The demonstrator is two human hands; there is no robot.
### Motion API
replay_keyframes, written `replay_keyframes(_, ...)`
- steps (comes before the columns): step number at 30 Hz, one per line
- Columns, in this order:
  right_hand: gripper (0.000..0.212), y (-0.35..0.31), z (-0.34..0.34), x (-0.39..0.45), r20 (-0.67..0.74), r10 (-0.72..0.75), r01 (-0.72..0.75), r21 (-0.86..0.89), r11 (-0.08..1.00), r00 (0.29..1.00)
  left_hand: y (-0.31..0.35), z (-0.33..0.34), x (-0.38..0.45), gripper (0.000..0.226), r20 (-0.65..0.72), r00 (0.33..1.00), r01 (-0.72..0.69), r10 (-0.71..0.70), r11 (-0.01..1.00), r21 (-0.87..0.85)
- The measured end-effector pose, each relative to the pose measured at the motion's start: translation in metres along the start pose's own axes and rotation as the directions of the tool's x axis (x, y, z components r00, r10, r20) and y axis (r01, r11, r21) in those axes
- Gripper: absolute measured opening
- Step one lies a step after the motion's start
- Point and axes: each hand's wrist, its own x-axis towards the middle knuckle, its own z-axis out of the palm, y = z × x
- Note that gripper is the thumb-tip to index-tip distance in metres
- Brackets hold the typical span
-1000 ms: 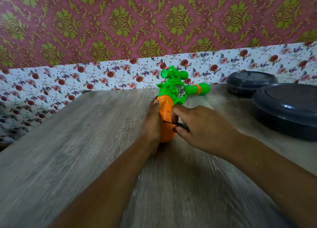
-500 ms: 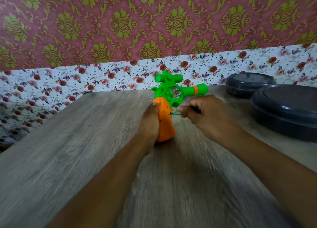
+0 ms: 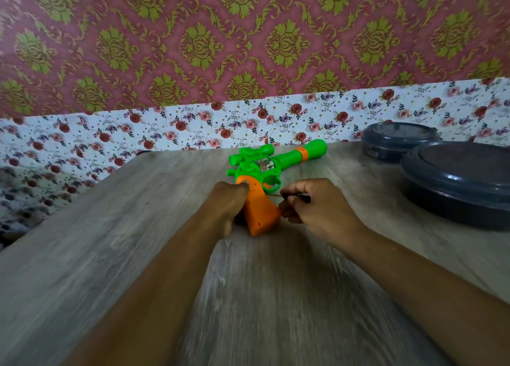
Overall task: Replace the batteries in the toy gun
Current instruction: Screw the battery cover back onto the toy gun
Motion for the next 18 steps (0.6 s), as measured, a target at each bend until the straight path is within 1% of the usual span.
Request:
replay_keyframes(4, 0.021, 0.000, -0.001, -0.001, 0.005, 0.019, -0.019, 0.009, 1.000, 1.000, 0.002, -0.006, -0.002, 0.025, 0.029, 1.000, -0.011, 0.010, 1.000, 0.004)
replay_keyframes(7, 0.021, -0.001, -0.001, -0.001, 0.007, 0.021, -0.021, 0.016, 1.000, 1.000, 0.000, -0.009, 0.000, 0.027, 0.018, 0.999, -0.027, 0.027, 0.999, 0.033)
replay_keyframes(11, 0.020, -0.001, -0.001, -0.001, 0.008, 0.014, -0.014, 0.024, 1.000, 1.000, -0.005, -0.011, 0.007, 0.030, -0.010, 0.997, -0.074, 0.076, 0.991, 0.114)
replay_keyframes(15, 0.020, 0.001, -0.001, 0.000, 0.014, 0.017, -0.017, 0.011, 1.000, 1.000, -0.008, -0.012, 0.011, 0.031, -0.026, 0.996, -0.083, 0.088, 0.984, 0.156)
replay_keyframes(17, 0.020, 0.001, -0.003, 0.001, 0.031, 0.008, -0.008, -0.004, 1.000, 0.999, -0.008, -0.012, 0.012, 0.032, -0.041, 0.994, -0.094, 0.105, 0.970, 0.222)
replay_keyframes(18, 0.019, 0.001, -0.006, 0.002, 0.030, -0.001, 0.002, -0.020, 1.000, 1.000, -0.008, -0.012, 0.012, 0.033, -0.056, 0.990, -0.106, 0.128, 0.951, 0.290)
